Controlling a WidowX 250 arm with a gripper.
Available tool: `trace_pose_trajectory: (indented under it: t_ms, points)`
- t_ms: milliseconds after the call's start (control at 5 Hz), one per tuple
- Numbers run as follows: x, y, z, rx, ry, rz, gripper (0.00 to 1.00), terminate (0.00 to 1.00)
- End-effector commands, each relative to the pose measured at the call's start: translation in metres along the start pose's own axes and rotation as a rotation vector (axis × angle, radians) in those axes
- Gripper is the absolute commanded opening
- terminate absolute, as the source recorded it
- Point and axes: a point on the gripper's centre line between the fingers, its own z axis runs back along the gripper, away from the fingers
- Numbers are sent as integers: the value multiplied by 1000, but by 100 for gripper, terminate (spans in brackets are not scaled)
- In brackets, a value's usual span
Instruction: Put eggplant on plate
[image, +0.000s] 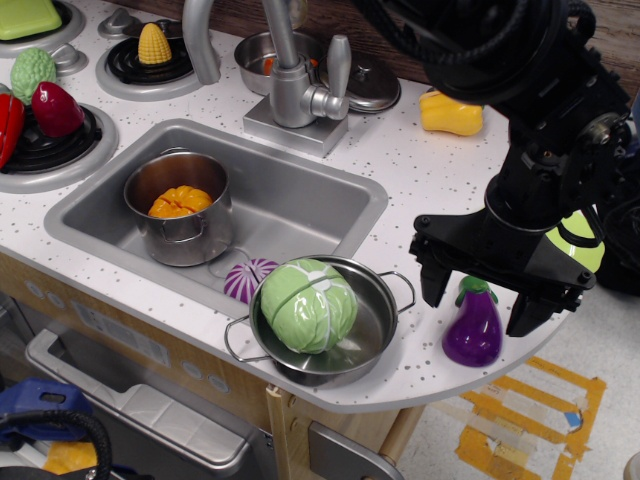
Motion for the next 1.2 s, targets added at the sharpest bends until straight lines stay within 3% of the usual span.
trace_pose_trajectory:
  t_ms: [0, 1000]
  points:
    - [3, -2, -1, -19, -34, 47, 100, 0]
    - [-7, -6, -31, -62, -59, 87, 100, 0]
